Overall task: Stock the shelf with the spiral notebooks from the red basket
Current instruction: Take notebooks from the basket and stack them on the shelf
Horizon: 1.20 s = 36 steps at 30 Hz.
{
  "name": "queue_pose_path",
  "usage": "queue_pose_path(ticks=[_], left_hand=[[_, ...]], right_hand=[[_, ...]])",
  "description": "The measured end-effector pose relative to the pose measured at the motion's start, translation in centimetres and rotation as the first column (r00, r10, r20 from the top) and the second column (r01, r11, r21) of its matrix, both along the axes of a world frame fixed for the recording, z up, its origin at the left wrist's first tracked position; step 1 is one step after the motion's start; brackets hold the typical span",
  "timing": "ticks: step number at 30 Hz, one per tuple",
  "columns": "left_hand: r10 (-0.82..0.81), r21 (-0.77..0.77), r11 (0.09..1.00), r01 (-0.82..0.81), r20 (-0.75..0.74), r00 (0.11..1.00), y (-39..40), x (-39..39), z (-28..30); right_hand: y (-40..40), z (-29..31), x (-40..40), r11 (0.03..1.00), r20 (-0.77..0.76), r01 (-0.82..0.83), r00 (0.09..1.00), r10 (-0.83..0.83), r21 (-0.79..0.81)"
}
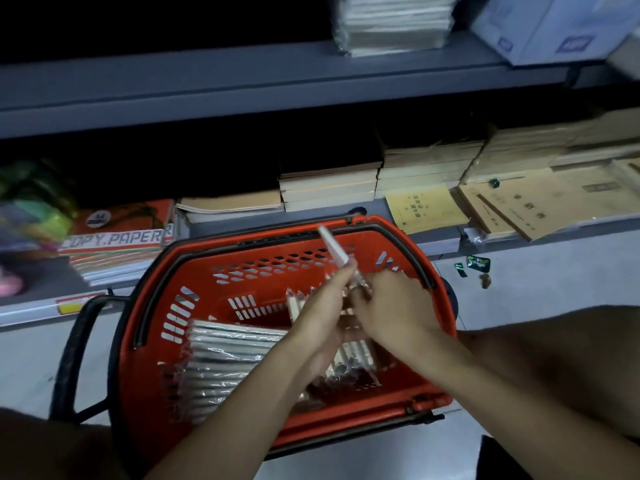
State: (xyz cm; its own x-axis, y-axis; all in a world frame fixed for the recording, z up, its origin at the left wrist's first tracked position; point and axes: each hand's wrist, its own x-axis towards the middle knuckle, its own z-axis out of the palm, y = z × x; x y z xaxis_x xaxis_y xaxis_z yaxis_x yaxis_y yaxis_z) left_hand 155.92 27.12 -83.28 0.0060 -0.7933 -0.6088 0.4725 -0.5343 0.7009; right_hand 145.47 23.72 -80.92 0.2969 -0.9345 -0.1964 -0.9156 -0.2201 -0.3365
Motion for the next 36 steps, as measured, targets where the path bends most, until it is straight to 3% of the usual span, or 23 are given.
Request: queue_pose_path(ticks=[5, 7, 9, 11, 14, 15, 18, 22, 28, 32, 36], left_hand=[[0.103, -0.150, 0.984, -0.091, 0.076, 0.992, 1.4, 1.6, 4.3], [0.172, -0.208, 0.969, -0.134, 0.175, 0.970, 2.6, 2.5, 5.2], [0.248, -0.271, 0.947, -0.173, 0.273, 0.929, 3.9, 3.6, 6.0], [0.296, -0.303, 0.929, -0.212, 0.267, 0.917, 5.0, 4.9, 7.1], [0.303, -0.270, 0.930, -0.249, 0.183, 0.935, 5.7, 6.9, 8.7], [0.296, -0.266, 0.931, -0.250, 0.148, 0.943, 5.8, 7.4, 9.3], [0.248, -0.326, 0.921, -0.212, 0.070, 0.966, 5.6, 7.7, 11.4], [0.186, -0.475, 0.875, -0.098, 0.142, 0.972, 5.2, 6.8, 13.3], [-0.043, -0.559, 0.826, 0.077, 0.074, 0.996, 5.5, 7.3, 13.4], [0.037, -0.586, 0.810, 0.031, 0.104, 0.994, 4.7, 6.9, 12.5], [0.135, -0.576, 0.816, -0.047, 0.111, 0.985, 3.5, 6.2, 11.8]], right_hand=[[3.2, 5.7, 0.3, 0.926, 0.021, -0.205, 0.975, 0.223, -0.318], [4.5, 6.9, 0.3, 0.909, 0.122, -0.272, 0.938, 0.323, -0.315], [5.8, 8.1, 0.3, 0.918, 0.354, -0.345, 0.848, 0.394, -0.195], [6.1, 9.0, -0.6, 0.947, 0.550, -0.308, 0.777, 0.307, -0.094], [4.4, 9.3, -2.4, 0.982, 0.679, 0.019, 0.725, 0.116, -0.189], [4.0, 9.4, -2.8, 0.994, 0.756, 0.088, 0.654, -0.011, -0.062], [4.0, 9.9, -3.1, 0.919, 0.874, -0.019, 0.320, -0.367, 0.393], [3.8, 10.2, -3.6, 0.907, 0.897, 0.007, 0.143, -0.418, 0.422], [2.4, 10.9, -4.2, 0.932, 0.928, 0.049, 0.085, -0.363, 0.360], [1.2, 11.1, -4.8, 0.913, 0.912, -0.032, 0.056, -0.405, 0.407], [0.0, 11.0, -5.5, 0.932, 0.929, -0.043, 0.113, -0.353, 0.360]])
